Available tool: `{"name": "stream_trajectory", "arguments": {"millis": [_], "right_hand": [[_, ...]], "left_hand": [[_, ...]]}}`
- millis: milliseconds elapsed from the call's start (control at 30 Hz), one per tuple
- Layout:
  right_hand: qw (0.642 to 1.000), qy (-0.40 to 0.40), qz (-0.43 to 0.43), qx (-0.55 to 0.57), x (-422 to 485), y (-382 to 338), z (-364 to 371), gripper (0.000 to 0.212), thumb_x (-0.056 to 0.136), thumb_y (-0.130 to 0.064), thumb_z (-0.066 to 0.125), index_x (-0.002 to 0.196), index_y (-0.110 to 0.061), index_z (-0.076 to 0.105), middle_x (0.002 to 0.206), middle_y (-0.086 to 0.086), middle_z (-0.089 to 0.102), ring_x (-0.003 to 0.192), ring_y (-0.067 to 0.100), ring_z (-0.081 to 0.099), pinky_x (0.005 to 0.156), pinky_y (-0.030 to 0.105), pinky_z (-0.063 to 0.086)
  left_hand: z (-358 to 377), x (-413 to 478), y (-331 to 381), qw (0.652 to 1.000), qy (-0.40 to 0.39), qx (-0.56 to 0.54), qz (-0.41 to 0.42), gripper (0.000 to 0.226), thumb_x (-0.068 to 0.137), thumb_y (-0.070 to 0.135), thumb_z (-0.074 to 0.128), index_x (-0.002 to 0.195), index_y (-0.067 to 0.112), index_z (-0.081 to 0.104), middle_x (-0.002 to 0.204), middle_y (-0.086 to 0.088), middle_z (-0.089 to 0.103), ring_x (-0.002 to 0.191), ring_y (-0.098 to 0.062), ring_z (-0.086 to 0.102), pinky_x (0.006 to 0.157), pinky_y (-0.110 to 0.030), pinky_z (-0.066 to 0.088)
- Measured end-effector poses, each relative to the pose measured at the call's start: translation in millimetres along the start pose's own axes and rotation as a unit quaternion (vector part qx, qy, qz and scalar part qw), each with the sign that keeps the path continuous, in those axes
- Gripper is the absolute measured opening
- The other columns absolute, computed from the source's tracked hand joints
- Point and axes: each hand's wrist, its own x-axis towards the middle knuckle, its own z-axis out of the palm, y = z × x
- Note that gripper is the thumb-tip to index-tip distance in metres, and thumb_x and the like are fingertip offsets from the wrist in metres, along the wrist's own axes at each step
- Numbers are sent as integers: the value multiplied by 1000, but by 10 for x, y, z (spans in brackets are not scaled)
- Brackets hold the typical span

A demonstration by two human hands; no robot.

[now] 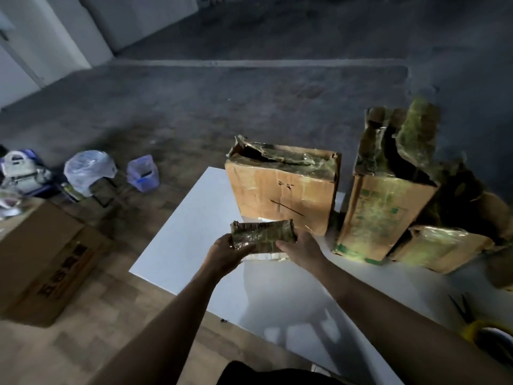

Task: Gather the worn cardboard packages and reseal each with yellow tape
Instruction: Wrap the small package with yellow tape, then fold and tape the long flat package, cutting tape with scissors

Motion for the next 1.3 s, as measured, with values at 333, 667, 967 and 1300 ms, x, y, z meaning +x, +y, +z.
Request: {"name": "stream_trajectory", "arguments": {"millis": [333, 667, 967, 1300], "right_hand": [[1000, 4, -17, -5, 532, -561, 743, 20, 86, -13, 70, 105, -18, 64, 86, -2, 65, 70, 9, 58, 51, 11, 39], [999, 29, 32, 19, 1006, -1258, 1589, 7, 92, -9, 65, 93, -4, 68, 81, 8, 63, 57, 6, 49, 44, 11, 35], [995, 72, 36, 57, 1360, -1636, 1736, 19, 94, -17, 64, 113, -17, 64, 97, 0, 65, 82, 13, 58, 59, 15, 41], [996, 84, 30, -23, 1455, -1591, 1722, 48, 95, -25, 64, 140, -14, 52, 119, 10, 67, 101, 24, 63, 83, 32, 51]], "left_hand": [[-726, 840, -476, 999, -12, -33, 21, 43, 76, 38, 82, 111, 20, 63, 97, 3, 72, 90, -15, 69, 79, -36, 58], [-1562, 1869, -1064, 998, -38, 35, 23, 89, 54, 80, 70, 126, 29, 54, 115, 1, 63, 110, -20, 59, 94, -44, 52], [-1819, 2173, -873, 997, -50, 30, 41, 58, 88, 47, 69, 125, 10, 43, 114, -3, 56, 108, -27, 55, 90, -36, 46], [-1782, 2405, -797, 994, -51, 67, 64, 59, 90, 42, 64, 139, 16, 44, 133, -10, 57, 116, -31, 56, 98, -47, 47]]}}
